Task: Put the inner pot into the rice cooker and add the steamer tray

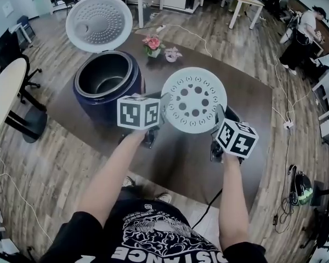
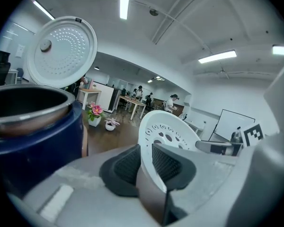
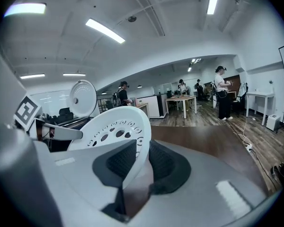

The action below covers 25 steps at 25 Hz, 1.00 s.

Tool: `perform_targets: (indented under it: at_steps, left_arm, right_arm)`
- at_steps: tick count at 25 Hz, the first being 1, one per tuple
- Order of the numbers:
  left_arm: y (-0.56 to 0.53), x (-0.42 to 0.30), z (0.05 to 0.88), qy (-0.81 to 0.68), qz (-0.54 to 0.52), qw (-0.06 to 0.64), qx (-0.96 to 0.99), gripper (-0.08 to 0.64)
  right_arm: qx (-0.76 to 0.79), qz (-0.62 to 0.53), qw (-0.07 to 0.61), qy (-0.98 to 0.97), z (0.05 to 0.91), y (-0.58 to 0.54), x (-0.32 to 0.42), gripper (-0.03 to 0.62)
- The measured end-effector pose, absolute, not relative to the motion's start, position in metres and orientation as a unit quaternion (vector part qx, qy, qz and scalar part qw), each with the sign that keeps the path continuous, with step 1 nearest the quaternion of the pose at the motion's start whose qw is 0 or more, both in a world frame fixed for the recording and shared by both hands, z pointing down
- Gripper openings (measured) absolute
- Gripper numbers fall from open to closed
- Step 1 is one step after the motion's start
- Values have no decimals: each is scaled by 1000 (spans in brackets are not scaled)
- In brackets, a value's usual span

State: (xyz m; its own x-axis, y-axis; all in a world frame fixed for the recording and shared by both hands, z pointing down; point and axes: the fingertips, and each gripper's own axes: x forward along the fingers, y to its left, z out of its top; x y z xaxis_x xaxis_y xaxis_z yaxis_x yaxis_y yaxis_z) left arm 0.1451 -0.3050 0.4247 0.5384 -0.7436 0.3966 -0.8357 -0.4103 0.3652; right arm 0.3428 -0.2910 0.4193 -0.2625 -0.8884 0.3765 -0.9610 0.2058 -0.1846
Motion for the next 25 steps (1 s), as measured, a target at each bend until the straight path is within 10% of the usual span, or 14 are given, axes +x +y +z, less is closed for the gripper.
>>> perform_targets:
  at_steps: [25]
  left_arm:
    - [-314, -34, 332, -572, 23, 217, 791, 86]
  right_arm:
    - [490, 155, 44, -857, 324, -343, 162, 78]
